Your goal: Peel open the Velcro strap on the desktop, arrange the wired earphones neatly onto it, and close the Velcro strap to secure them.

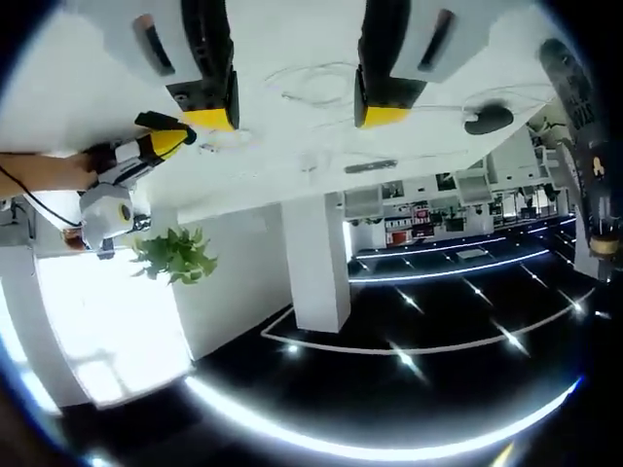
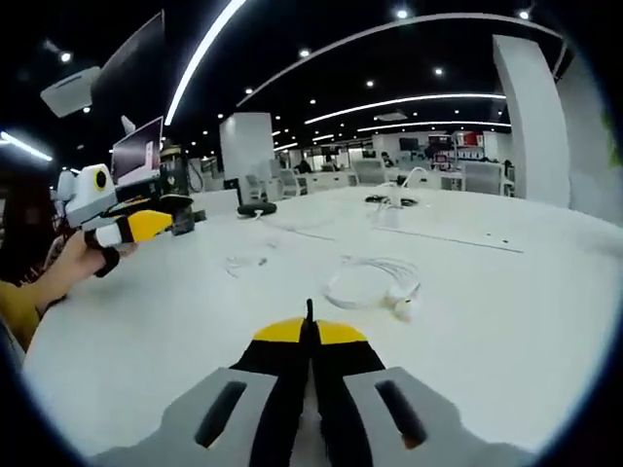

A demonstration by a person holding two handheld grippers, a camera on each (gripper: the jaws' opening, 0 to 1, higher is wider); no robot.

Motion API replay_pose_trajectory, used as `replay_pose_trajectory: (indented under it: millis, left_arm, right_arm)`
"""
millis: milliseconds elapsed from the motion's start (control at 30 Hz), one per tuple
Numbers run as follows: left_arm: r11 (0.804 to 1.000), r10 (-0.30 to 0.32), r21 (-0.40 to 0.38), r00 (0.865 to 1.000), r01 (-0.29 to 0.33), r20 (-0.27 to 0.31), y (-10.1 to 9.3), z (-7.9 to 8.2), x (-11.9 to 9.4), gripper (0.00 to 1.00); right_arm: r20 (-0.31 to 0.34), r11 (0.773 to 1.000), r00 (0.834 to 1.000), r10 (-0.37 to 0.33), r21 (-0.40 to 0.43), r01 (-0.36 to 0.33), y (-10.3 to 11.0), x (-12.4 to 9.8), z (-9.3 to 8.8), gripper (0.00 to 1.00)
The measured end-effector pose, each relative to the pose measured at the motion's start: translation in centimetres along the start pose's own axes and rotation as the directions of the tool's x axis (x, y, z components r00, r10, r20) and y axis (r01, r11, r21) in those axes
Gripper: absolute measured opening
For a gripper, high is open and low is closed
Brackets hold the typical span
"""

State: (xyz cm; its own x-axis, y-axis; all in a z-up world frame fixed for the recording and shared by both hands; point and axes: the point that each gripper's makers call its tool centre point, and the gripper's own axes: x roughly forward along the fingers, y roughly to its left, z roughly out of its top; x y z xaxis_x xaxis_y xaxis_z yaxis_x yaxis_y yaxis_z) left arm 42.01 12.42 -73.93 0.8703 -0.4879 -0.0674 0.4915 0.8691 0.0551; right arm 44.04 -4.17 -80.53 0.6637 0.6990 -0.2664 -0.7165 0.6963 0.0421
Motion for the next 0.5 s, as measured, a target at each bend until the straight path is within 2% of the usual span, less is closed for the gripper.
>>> replay_pose_trajectory:
  millis: [200,300,500]
  left_arm:
    - [1.0,0.009,0.001,1.0,-0.009,-0.01,0.4,-0.5,0.1,0.51]
    - [1.0,0.013,0.009,1.0,-0.013,-0.012,0.4,-0.5,0.1,0.51]
    - [1.0,0.016,0.009,1.0,-0.016,-0.013,0.6,-0.5,0.1,0.51]
  right_arm:
    - [0.035,0.997,0.997,0.073,-0.014,-0.073,1.7,-0.8,0.2,0.03]
    - [0.025,0.995,0.995,0.094,-0.033,-0.093,2.3,-1.1,-0.1,0.03]
    - [0.018,0.995,0.996,0.091,-0.049,-0.09,2.7,-1.8,-0.4,0.03]
